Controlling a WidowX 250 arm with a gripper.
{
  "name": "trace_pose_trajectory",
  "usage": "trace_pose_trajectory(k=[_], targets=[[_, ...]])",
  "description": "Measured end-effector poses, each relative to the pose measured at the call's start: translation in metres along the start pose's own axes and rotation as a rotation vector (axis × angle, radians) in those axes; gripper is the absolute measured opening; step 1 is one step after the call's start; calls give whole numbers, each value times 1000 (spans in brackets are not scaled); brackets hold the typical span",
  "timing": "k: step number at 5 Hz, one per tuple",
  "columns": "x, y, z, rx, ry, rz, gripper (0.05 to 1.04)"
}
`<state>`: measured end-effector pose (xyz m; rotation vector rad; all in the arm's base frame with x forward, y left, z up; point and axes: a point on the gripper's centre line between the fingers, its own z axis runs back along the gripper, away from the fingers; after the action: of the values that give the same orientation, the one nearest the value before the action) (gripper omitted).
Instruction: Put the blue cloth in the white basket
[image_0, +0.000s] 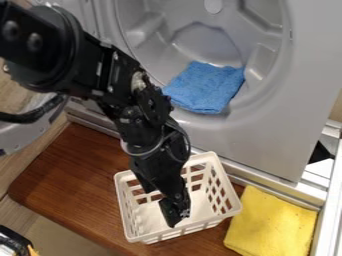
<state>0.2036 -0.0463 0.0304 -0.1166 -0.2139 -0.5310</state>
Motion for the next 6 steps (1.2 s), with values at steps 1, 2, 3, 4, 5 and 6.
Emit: trace_pose_trajectory(k=[1, 2, 3, 4, 5, 6], targets=[[-3, -1, -2, -8, 16, 6, 999], [21, 6, 11, 4, -24, 16, 999], [49, 21, 29, 41, -91, 27, 999], [72, 45, 47, 92, -142, 58, 999], [89, 73, 43, 150, -135, 86, 999], [105, 93, 29, 166, -138, 93, 999]])
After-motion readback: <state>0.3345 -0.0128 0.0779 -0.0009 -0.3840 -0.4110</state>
